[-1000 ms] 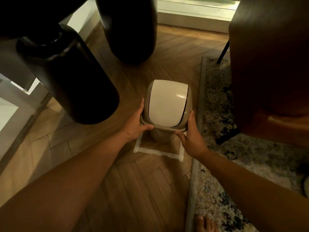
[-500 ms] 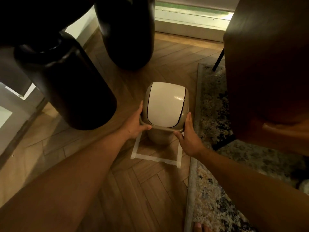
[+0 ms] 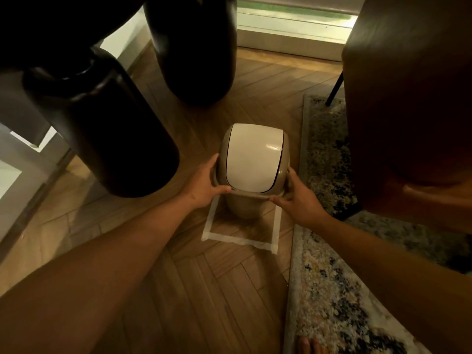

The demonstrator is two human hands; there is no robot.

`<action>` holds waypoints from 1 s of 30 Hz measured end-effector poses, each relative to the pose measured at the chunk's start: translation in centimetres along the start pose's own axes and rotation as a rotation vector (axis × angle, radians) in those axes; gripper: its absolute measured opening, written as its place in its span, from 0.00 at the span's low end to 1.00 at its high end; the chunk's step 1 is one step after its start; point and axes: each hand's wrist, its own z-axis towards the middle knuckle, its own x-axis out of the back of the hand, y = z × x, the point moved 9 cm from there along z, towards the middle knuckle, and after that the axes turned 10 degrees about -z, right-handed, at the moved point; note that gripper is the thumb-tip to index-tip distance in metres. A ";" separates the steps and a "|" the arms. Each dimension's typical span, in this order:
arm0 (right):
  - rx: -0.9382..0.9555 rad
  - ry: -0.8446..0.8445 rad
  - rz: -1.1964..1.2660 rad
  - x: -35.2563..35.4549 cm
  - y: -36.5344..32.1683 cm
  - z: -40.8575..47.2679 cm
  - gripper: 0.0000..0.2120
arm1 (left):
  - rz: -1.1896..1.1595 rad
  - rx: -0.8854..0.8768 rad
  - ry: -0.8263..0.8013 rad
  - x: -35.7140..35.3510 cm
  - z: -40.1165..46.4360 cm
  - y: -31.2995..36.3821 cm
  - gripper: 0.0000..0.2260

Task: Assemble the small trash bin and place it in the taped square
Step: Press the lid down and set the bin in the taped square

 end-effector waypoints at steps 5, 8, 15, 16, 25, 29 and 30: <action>-0.050 -0.015 -0.030 -0.1 0.1 0.1 0.40 | -0.054 0.048 0.028 -0.6 -0.2 -0.4 0.48; -0.067 -0.017 -0.008 -0.1 0.3 -0.1 0.38 | -0.075 0.056 0.009 -0.8 -0.2 -0.6 0.48; -0.116 0.001 0.061 -0.7 0.6 -0.1 0.36 | -0.077 0.065 -0.022 -0.8 -0.1 -0.5 0.45; -0.119 -0.001 0.064 -0.8 0.6 -0.2 0.36 | -0.077 0.068 -0.028 -0.8 -0.1 -0.5 0.45; -0.120 -0.009 0.023 -0.8 0.8 -0.9 0.37 | -0.037 0.054 -0.067 -1.0 -0.2 -0.7 0.46; -0.057 0.058 -0.014 0.3 0.6 -0.9 0.44 | 0.008 -0.001 -0.073 -0.9 -0.6 -0.7 0.46; -0.029 0.084 -0.054 0.7 0.4 -1.0 0.46 | 0.034 -0.017 -0.060 -0.8 -0.7 -0.8 0.47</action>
